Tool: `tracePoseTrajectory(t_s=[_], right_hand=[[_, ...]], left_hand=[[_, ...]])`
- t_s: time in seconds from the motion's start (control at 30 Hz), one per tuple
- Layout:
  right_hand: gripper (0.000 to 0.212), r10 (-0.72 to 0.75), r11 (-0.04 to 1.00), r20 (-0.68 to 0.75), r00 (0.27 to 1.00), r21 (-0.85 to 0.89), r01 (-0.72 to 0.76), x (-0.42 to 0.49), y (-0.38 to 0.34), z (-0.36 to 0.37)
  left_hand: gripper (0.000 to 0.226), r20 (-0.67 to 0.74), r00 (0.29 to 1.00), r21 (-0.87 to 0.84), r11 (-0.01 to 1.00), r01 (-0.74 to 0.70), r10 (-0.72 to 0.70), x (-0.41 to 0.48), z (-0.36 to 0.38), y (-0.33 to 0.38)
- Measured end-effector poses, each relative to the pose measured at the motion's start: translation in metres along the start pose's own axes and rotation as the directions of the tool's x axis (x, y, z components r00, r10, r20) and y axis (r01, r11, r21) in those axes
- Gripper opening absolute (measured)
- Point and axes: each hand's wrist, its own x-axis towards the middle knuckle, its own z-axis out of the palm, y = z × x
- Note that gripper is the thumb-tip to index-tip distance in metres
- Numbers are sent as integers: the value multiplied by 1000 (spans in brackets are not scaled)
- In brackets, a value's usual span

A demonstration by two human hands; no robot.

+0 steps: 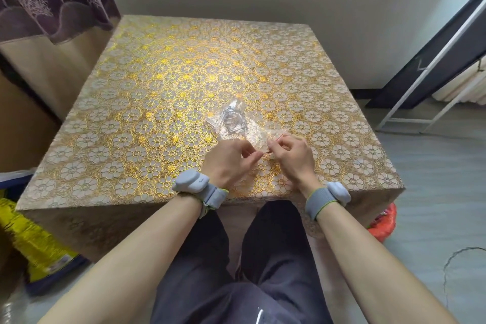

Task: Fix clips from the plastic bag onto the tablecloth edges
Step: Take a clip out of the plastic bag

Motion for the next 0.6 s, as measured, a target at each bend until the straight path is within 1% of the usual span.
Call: tracePoseTrajectory(t_s=[0.07, 0.2, 0.27, 0.37, 0.47, 0.6], right_hand=[[32, 12, 999, 8, 1000, 44, -12, 2, 3, 0], [42, 39, 995, 52, 998, 87, -44, 6, 10, 0], [40, 31, 993, 75, 997, 110, -40, 6, 9, -3], [41, 46, 977, 80, 996, 202, -62, 5, 2, -8], [41, 62, 964, 89, 994, 252, -83, 2, -2, -12], [45, 86, 952, 100, 991, 287, -111, -1, -6, -16]], left_hand=[[30, 5, 1000, 3, 1000, -11, 11, 4, -1, 2], [25, 24, 997, 1, 997, -73, 73, 11, -4, 7], [28, 39, 994, 7, 995, -98, 98, 14, -5, 10], [34, 60, 991, 33, 992, -118, 116, 17, -4, 14], [34, 69, 993, 1, 995, -95, 95, 20, -3, 15], [29, 109, 994, -144, 990, -7, 22, 25, -2, 15]])
